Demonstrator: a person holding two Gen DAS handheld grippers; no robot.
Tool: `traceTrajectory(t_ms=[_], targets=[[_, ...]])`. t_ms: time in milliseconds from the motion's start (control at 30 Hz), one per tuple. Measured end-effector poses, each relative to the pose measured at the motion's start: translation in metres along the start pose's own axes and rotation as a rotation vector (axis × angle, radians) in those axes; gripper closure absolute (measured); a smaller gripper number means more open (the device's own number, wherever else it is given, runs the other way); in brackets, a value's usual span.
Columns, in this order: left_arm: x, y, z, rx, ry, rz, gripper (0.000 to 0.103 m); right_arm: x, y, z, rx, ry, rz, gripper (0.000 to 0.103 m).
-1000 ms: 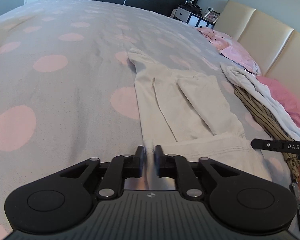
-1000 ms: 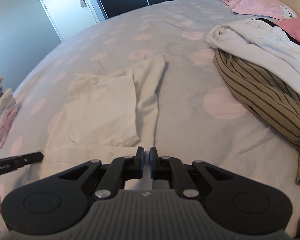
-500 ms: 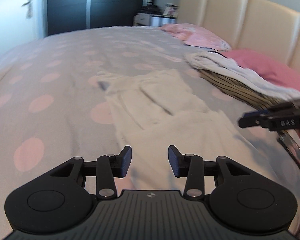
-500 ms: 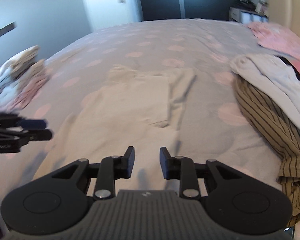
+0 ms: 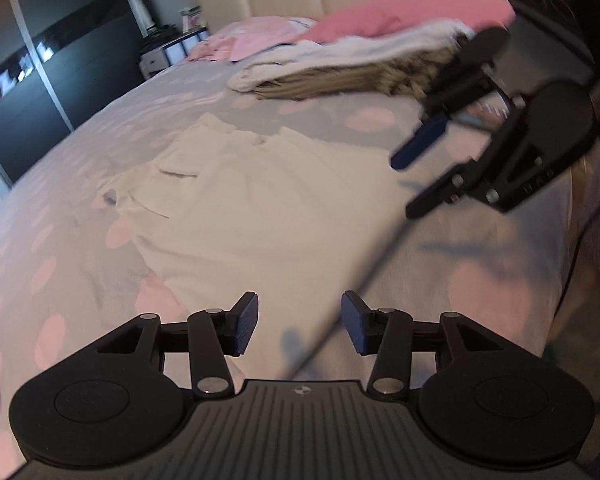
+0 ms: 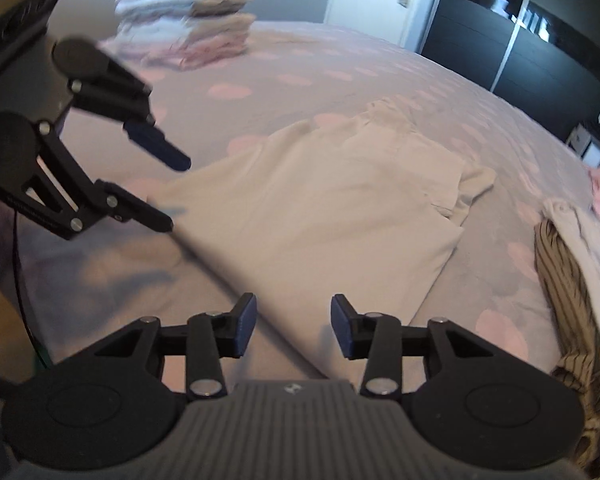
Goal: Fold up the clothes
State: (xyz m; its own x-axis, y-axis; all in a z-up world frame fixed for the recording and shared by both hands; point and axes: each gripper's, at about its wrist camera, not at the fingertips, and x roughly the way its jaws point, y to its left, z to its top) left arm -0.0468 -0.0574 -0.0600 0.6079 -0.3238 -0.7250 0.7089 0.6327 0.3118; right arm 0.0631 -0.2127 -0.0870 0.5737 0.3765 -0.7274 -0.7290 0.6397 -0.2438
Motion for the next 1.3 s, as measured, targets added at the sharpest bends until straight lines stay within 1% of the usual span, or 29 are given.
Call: traceTrajectory(t_ms=[133,200,267,367,467,500,533,567,600,633,700,767,867,967,1067,1133,1300], targets=[[0.017,-0.033,-0.015,0.212,0.072,0.098,0.059,0.015,0.028,-0.009,-0.209,0.081,-0.089,0.057],[0.022,-0.040,-0.021,0.269,0.064,0.124,0.059,0.020,0.033,-0.013,-0.273,0.089,-0.122,0.052],[0.025,-0.038,-0.020,0.266,0.051,0.140,0.059,0.025,0.034,-0.016,-0.313,0.085,-0.152,0.052],[0.034,-0.030,-0.015,0.242,0.048,0.182,0.059,0.033,0.028,-0.015,-0.318,0.084,-0.186,0.053],[0.042,-0.026,-0.014,0.252,0.037,0.191,0.059,0.042,0.024,-0.014,-0.353,0.076,-0.225,0.054],[0.044,-0.027,-0.014,0.265,0.029,0.194,0.062,0.044,0.025,-0.014,-0.370,0.072,-0.231,0.057],[0.045,-0.028,-0.014,0.280,0.021,0.195,0.070,0.045,0.026,-0.014,-0.384,0.068,-0.233,0.059],[0.045,-0.030,-0.014,0.295,0.015,0.190,0.076,0.046,0.028,-0.014,-0.400,0.064,-0.234,0.066],[0.044,-0.031,-0.013,0.309,0.011,0.186,0.084,0.046,0.031,-0.014,-0.423,0.058,-0.237,0.075],[0.044,-0.032,-0.013,0.323,0.006,0.187,0.090,0.045,0.034,-0.015,-0.449,0.052,-0.245,0.079],[0.041,-0.031,-0.011,0.334,-0.001,0.188,0.094,0.043,0.038,-0.016,-0.489,0.044,-0.261,0.087],[0.038,-0.028,-0.008,0.336,-0.004,0.183,0.096,0.040,0.038,-0.014,-0.501,0.040,-0.269,0.090],[0.029,-0.025,-0.003,0.337,0.003,0.171,0.097,0.029,0.037,-0.009,-0.496,0.032,-0.271,0.092],[0.014,-0.025,0.000,0.326,0.035,0.145,0.100,0.011,0.038,-0.002,-0.490,0.029,-0.269,0.093],[0.001,-0.032,-0.001,0.349,0.048,0.152,0.101,-0.006,0.042,0.001,-0.452,0.037,-0.250,0.093],[-0.008,-0.034,-0.002,0.337,0.058,0.134,0.101,-0.015,0.049,-0.001,-0.447,0.044,-0.235,0.093],[-0.031,-0.050,-0.012,0.372,0.086,0.104,0.101,-0.037,0.076,-0.010,-0.492,0.065,-0.193,0.094]])
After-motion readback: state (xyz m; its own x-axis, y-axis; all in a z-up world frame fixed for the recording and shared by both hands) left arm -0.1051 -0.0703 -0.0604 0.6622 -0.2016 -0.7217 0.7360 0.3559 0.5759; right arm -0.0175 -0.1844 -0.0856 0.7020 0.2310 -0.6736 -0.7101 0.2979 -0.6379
